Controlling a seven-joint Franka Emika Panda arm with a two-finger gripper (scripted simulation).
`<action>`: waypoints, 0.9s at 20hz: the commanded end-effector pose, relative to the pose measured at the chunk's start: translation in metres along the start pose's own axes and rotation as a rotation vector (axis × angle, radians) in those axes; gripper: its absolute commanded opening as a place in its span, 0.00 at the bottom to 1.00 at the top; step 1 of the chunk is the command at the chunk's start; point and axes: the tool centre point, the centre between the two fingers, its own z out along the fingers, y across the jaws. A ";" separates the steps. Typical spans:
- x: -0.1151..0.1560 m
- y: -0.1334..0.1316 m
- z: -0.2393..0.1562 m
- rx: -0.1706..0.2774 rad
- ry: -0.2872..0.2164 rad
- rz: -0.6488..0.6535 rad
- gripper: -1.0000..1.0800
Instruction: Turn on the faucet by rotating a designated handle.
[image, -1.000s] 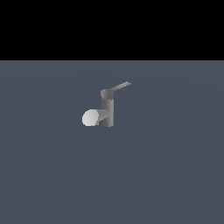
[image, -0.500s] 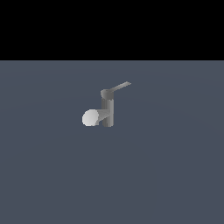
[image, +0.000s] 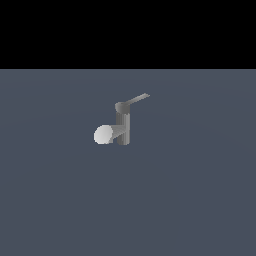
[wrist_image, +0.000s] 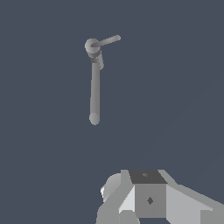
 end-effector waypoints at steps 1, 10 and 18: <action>0.011 -0.002 0.003 0.015 -0.004 0.035 0.00; 0.072 -0.010 0.028 0.085 -0.034 0.245 0.00; 0.133 -0.017 0.066 0.125 -0.071 0.486 0.00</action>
